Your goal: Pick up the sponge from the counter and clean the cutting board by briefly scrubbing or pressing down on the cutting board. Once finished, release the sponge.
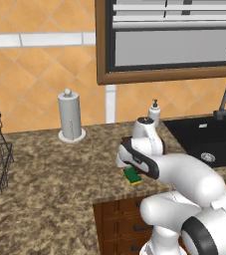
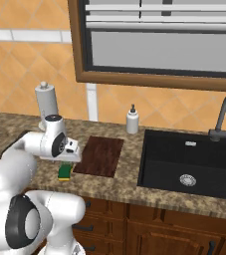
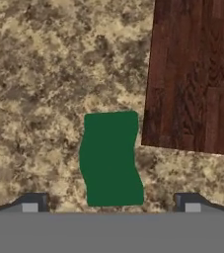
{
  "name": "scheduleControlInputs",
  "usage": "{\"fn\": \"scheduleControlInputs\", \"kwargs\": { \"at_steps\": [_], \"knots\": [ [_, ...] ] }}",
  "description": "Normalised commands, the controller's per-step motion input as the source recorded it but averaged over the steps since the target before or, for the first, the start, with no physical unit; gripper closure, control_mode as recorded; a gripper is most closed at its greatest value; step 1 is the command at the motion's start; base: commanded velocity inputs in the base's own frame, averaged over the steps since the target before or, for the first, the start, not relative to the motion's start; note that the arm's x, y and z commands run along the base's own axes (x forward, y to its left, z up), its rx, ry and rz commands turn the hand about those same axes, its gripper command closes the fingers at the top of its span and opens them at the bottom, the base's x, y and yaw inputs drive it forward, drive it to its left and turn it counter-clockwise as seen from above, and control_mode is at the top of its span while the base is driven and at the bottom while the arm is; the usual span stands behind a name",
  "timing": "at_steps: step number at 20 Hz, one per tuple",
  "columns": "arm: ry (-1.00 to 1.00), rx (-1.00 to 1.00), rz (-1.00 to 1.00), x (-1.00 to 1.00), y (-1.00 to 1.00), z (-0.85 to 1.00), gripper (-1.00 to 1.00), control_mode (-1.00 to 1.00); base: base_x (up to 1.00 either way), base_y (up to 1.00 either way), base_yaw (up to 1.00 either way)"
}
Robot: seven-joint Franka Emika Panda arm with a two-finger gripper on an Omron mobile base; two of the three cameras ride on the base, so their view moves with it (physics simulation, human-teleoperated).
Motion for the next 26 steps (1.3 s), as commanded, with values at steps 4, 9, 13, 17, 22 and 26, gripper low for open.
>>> {"fn": "scheduleControlInputs", "kwargs": {
  "at_steps": [4,9,13,17,22,26],
  "knots": [
    [0.07,0.0,0.0,0.16,0.18,-0.63,-1.0,-1.0,0.0,0.0,0.0],
    [0.05,0.0,0.0,0.25,0.13,-0.35,-1.0,-1.0,0.0,0.0,0.0],
    [0.0,0.0,0.0,0.2,0.0,-0.01,-1.0,-1.0,0.0,0.0,0.0],
    [0.0,0.0,0.0,0.11,0.0,0.0,-1.0,-1.0,0.0,0.0,0.0],
    [0.0,0.0,0.0,0.0,0.0,-0.19,-1.0,-1.0,0.0,0.0,0.0],
    [0.0,0.0,0.0,0.0,-0.06,-0.29,-1.0,-1.0,0.0,0.0,0.0]
  ]
}}
